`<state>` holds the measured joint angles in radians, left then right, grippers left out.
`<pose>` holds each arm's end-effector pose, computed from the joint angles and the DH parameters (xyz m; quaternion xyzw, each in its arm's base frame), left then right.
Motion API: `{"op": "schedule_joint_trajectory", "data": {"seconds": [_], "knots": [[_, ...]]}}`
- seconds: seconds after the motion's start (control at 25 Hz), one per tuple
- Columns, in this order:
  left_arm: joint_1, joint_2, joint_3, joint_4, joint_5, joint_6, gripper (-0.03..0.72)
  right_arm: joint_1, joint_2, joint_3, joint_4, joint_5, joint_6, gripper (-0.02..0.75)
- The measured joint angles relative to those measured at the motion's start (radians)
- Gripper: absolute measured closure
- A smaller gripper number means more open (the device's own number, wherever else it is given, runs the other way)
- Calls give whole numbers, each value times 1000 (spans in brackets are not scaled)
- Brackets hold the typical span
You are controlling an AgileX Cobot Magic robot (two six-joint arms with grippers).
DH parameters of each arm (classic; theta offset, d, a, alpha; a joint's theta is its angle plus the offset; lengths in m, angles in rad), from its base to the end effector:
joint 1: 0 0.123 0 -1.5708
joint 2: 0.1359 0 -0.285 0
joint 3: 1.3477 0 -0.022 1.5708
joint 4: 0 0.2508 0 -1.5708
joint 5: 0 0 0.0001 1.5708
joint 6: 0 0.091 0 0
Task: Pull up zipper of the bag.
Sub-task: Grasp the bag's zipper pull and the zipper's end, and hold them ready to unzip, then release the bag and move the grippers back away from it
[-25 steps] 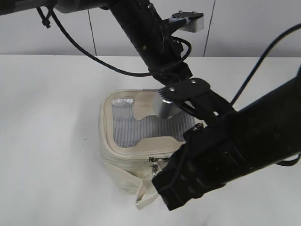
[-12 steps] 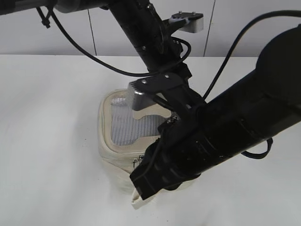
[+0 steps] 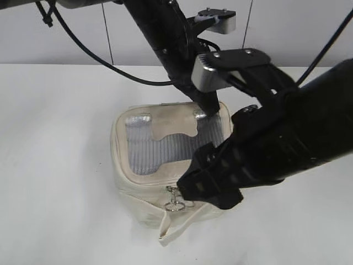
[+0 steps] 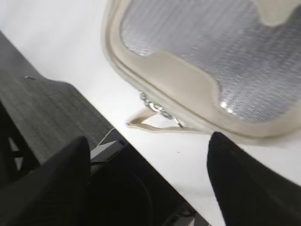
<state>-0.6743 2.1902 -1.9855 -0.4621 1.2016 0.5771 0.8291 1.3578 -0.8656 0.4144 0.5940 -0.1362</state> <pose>0.3440 -0.3234 0.2436 0.5209 0.8151 -0.2279 0.1112 0.1660 0.2115 0.2559 -0.3196 0.8925 0.2428 0.2058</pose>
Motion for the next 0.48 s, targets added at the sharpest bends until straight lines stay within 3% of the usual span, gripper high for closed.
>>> {"op": "schedule_joint_trajectory", "data": {"seconds": [0.28,0.48], "knots": [[5,-57,-1,24,3,-10,407,-2,-56,0,-358,76,337,120],[5,-100,-3,104,0,-59,285,-2,-56,0,-512,113,486,120]]}}
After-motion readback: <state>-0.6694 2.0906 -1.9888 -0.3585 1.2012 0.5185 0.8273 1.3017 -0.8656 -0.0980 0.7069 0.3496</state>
